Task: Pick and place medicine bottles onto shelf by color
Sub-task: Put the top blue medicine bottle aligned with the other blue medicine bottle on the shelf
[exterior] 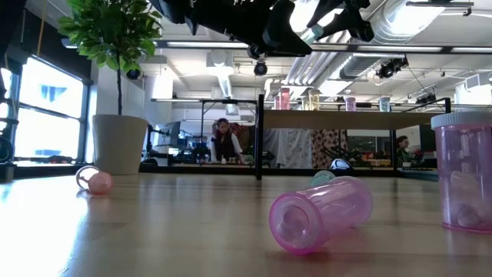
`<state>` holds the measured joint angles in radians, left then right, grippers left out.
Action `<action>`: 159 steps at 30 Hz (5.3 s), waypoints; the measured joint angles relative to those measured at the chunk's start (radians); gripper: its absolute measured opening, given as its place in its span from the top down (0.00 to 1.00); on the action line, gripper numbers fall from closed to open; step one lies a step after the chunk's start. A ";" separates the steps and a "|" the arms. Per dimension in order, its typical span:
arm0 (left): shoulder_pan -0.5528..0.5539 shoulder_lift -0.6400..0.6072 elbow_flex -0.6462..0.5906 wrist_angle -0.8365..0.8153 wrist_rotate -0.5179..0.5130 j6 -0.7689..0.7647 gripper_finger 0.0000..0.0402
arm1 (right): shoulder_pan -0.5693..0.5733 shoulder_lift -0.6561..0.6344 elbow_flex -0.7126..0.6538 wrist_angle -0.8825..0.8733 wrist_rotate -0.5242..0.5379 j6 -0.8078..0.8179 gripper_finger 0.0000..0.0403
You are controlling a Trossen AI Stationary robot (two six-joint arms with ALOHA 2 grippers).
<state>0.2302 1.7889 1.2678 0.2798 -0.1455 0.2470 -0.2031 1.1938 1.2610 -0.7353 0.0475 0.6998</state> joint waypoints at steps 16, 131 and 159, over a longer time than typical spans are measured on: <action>-0.001 0.000 0.000 0.001 -0.024 0.036 0.74 | 0.000 0.000 0.000 -0.001 -0.028 0.018 0.72; 0.143 -0.009 0.000 -0.135 -0.144 0.078 0.67 | -0.438 0.067 0.355 -0.835 0.227 -0.065 0.76; 0.169 -0.056 0.000 -0.187 -0.036 0.095 0.67 | -0.633 0.108 0.198 -0.834 0.221 0.000 0.76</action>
<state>0.3992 1.7329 1.2675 0.0929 -0.1818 0.3424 -0.8357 1.3020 1.4590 -1.5696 0.2686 0.6998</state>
